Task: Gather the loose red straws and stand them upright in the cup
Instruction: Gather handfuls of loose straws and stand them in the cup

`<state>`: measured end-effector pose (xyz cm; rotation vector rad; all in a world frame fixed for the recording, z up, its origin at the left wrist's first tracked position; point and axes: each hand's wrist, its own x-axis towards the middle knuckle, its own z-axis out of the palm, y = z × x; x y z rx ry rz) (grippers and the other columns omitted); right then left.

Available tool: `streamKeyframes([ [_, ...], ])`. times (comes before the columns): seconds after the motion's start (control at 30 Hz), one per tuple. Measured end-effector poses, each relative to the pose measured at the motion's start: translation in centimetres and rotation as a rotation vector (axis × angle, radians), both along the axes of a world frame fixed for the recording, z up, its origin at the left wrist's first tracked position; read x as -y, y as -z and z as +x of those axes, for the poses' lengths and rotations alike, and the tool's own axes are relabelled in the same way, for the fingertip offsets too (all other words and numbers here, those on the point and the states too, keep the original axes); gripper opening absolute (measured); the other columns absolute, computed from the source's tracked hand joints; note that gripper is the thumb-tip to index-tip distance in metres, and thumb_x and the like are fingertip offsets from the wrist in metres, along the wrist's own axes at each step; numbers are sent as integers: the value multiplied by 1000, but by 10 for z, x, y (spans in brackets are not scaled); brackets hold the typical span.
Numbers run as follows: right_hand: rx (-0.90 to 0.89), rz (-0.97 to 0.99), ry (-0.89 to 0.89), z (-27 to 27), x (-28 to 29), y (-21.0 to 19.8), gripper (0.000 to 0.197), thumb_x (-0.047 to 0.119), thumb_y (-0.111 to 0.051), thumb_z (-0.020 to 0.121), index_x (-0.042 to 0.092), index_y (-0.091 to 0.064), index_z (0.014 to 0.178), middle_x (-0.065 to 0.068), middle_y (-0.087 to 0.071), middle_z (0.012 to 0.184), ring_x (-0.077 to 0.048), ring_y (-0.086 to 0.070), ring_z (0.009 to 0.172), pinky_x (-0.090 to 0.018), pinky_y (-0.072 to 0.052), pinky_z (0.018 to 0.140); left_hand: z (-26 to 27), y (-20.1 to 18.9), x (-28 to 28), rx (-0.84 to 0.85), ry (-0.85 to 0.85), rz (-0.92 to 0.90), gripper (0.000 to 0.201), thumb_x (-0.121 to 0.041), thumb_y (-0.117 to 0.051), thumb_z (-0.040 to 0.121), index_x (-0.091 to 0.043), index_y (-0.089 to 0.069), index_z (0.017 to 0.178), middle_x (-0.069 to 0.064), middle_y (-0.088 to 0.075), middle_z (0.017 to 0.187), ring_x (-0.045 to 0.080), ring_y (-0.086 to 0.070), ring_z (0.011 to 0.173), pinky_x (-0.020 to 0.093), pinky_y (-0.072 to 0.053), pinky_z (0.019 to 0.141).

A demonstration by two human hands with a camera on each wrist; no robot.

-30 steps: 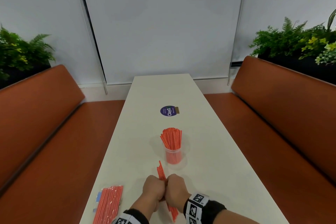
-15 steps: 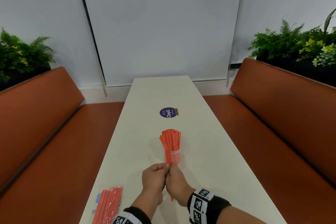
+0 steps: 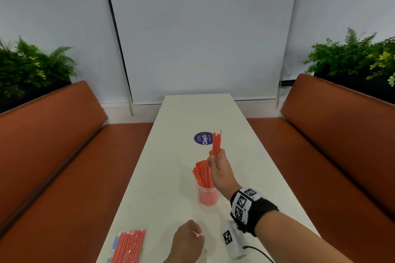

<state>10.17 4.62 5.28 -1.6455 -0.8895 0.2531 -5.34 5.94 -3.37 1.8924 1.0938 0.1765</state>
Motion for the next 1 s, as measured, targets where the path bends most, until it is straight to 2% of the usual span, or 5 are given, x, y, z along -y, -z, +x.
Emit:
streamKeyframes([
  [0.3, -9, -74, 5, 10, -11, 50, 23, 10, -43, 95, 9, -42, 118, -4, -58, 103, -20, -58, 94, -29, -47, 83, -6, 2, -14, -129, 7, 135, 30, -28, -61, 76, -38, -36, 61, -3, -58, 91, 14, -62, 100, 18, -44, 86],
  [0.53, 191, -103, 14, 12, -11, 48, 43, -1, -42, 92, 9, -38, 134, -6, -44, 118, -8, -48, 100, -10, -34, 89, -2, 11, -13, -172, 39, 190, 32, -24, -57, 76, -37, -33, 60, -3, -63, 98, 13, -60, 93, 15, -40, 78],
  [0.63, 441, -163, 78, 15, -14, 52, 39, -3, -47, 85, 2, -54, 123, -15, -52, 120, -27, -52, 107, -28, -39, 92, 4, 9, -7, -188, 83, 285, 35, -25, -56, 79, -39, -29, 61, -10, -40, 84, 13, -45, 90, 13, -33, 78],
  [0.8, 624, -352, 13, 22, -11, 55, 39, 6, -51, 84, 3, -56, 123, -13, -58, 122, -32, -52, 114, -42, -44, 97, 3, 13, -1, -257, 211, 422, 33, -23, -54, 84, -24, -57, 116, -1, -30, 99, 15, -28, 93, 17, -36, 93],
  [1.0, 736, -514, -95, 23, -7, 51, 94, 63, 12, 81, 7, -32, 143, -10, -33, 152, -30, -22, 144, -43, -16, 117, -1, 8, -1, -308, 235, 431, 37, -23, -54, 84, -22, -55, 121, -3, -30, 96, 15, -28, 92, 14, -35, 88],
])
